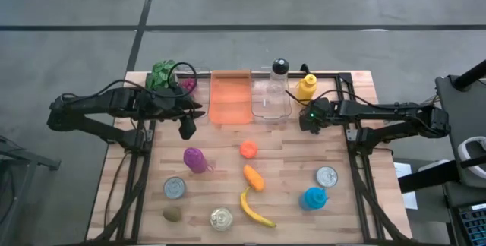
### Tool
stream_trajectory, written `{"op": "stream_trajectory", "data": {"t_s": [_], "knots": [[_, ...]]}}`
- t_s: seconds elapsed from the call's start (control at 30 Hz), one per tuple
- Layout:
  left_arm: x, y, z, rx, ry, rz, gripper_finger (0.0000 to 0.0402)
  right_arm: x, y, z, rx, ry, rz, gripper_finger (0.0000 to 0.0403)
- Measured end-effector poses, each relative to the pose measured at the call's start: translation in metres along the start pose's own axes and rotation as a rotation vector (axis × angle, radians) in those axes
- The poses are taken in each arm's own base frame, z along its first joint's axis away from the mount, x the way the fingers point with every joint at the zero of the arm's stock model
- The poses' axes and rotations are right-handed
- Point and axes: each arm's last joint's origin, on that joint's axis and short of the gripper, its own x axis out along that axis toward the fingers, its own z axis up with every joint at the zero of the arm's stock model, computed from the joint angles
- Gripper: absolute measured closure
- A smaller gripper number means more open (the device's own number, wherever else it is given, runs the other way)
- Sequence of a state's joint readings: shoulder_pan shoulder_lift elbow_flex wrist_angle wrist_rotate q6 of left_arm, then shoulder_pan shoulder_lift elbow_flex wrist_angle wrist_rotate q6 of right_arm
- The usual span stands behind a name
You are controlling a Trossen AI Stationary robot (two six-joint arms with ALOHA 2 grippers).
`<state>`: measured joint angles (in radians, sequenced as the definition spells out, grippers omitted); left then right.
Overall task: Pick & Place Food Item
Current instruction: Put the black grapes into the left transparent bin
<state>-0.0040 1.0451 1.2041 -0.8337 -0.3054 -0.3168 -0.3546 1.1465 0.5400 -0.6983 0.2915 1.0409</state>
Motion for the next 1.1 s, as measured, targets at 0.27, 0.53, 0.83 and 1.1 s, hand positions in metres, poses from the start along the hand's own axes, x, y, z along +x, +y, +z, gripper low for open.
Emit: {"op": "stream_trajectory", "data": {"t_s": [0.27,0.53,0.83,1.1], "knots": [[0.000,0.000,0.000,0.001,0.000,0.000,0.0271,0.000,0.000,0.000,-0.023,-0.005,-0.002,0.0242],[0.000,0.000,0.000,0.004,0.000,-0.001,0.0275,0.006,-0.004,-0.003,-0.048,-0.005,-0.013,0.0251],[0.000,0.000,0.000,0.003,0.000,-0.001,0.0271,0.012,-0.005,-0.007,-0.039,0.007,0.033,0.0315],[0.000,0.000,0.000,0.004,0.000,-0.001,0.0275,0.012,-0.005,-0.007,-0.044,0.011,0.037,0.0389]]}}
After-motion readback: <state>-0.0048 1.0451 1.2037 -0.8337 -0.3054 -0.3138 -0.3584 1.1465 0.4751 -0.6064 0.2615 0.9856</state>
